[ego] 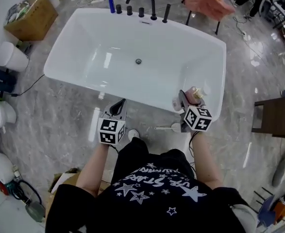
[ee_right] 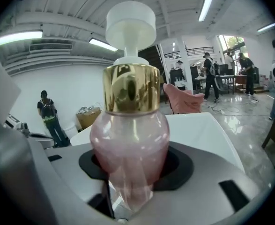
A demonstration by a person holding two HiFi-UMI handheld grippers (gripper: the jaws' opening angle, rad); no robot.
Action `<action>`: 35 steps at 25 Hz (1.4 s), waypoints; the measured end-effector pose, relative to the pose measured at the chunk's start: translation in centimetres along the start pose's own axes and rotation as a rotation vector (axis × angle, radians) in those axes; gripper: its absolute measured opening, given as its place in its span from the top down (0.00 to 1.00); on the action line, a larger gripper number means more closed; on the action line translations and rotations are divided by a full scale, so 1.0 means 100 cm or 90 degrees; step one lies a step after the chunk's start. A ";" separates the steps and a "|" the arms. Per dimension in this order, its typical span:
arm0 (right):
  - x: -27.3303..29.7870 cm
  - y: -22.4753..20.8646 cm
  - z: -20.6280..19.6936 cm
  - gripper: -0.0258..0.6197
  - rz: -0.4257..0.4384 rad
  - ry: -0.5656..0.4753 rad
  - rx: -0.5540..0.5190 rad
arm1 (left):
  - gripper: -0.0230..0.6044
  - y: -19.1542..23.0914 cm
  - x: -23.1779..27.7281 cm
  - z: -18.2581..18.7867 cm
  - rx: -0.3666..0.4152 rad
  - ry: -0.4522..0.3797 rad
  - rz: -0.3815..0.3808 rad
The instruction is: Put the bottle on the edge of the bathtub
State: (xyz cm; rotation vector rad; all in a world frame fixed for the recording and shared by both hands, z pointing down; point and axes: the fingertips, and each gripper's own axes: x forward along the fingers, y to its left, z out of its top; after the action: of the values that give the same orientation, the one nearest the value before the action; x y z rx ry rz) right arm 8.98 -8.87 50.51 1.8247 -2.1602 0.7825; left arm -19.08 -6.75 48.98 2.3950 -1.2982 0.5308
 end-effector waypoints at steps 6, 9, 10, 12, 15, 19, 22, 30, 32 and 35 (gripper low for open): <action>0.022 0.015 0.019 0.62 -0.056 -0.019 0.033 | 0.94 0.034 0.024 0.014 0.036 0.010 -0.063; 0.027 0.011 0.021 0.62 -0.070 -0.011 0.025 | 0.94 0.039 0.033 0.021 0.031 0.000 -0.074; 0.029 0.010 0.022 0.62 -0.074 -0.009 0.022 | 0.94 0.040 0.037 0.024 0.031 -0.003 -0.075; 0.034 0.007 0.024 0.62 -0.080 -0.008 0.019 | 0.94 0.045 0.042 0.030 0.034 -0.009 -0.073; 0.041 0.003 0.028 0.62 -0.086 -0.013 0.022 | 0.94 0.048 0.043 0.041 0.040 -0.021 -0.068; 0.058 -0.008 0.038 0.62 -0.086 -0.019 0.027 | 0.94 0.052 0.050 0.044 0.032 -0.020 -0.065; 0.078 -0.018 0.048 0.62 -0.084 -0.026 0.035 | 0.94 0.059 0.064 0.045 0.030 -0.010 -0.056; 0.153 -0.066 0.083 0.62 -0.078 -0.018 0.039 | 0.94 0.067 0.142 0.084 0.034 0.009 -0.048; 0.173 -0.079 0.091 0.62 -0.078 -0.012 0.039 | 0.94 0.067 0.165 0.095 0.034 0.011 -0.051; 0.202 -0.098 0.101 0.62 -0.080 -0.007 0.037 | 0.94 0.068 0.198 0.109 0.036 0.013 -0.055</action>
State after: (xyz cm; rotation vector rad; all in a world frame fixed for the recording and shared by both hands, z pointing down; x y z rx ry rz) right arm 15.84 -32.20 54.23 1.9746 -2.0259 0.8170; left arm -13.22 -29.58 50.15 2.4715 -1.1801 0.5725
